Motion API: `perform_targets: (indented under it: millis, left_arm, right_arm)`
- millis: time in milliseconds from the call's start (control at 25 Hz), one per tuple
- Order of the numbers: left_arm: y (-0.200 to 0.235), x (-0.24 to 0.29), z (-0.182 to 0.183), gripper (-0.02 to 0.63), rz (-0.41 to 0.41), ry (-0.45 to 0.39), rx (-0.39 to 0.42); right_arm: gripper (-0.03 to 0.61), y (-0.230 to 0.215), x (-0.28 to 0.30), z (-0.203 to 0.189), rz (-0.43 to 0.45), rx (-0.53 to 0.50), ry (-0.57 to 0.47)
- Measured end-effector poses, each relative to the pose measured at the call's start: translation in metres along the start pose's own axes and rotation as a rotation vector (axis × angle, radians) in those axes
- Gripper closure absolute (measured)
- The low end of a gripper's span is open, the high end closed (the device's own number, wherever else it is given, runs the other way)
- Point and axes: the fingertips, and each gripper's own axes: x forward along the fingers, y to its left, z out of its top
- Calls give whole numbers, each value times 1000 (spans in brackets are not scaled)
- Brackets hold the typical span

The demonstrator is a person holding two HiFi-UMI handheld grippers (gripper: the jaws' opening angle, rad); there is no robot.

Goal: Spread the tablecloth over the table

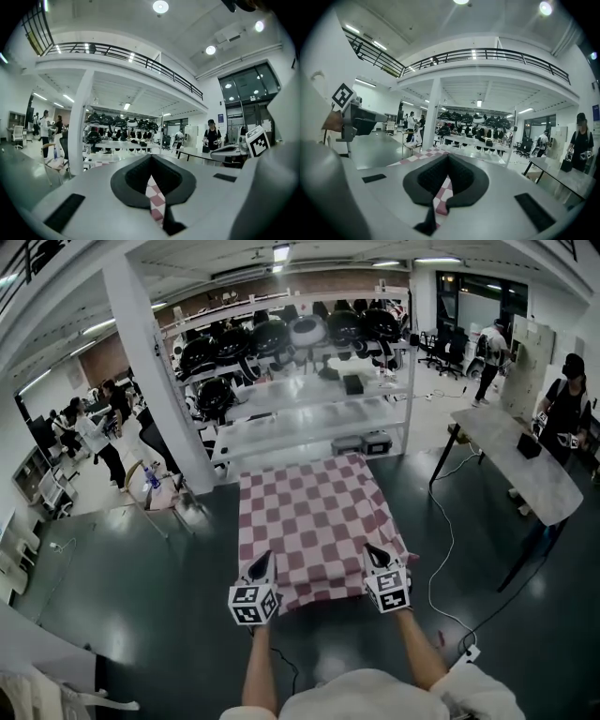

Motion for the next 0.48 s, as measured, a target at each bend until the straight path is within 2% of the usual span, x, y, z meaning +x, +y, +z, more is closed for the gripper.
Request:
perform_targets:
  millis: [480]
  left_arm:
    - [-5, -2, -7, 588, -6, -3, 10]
  right_arm:
    - [565, 6, -4, -2, 9, 3, 13]
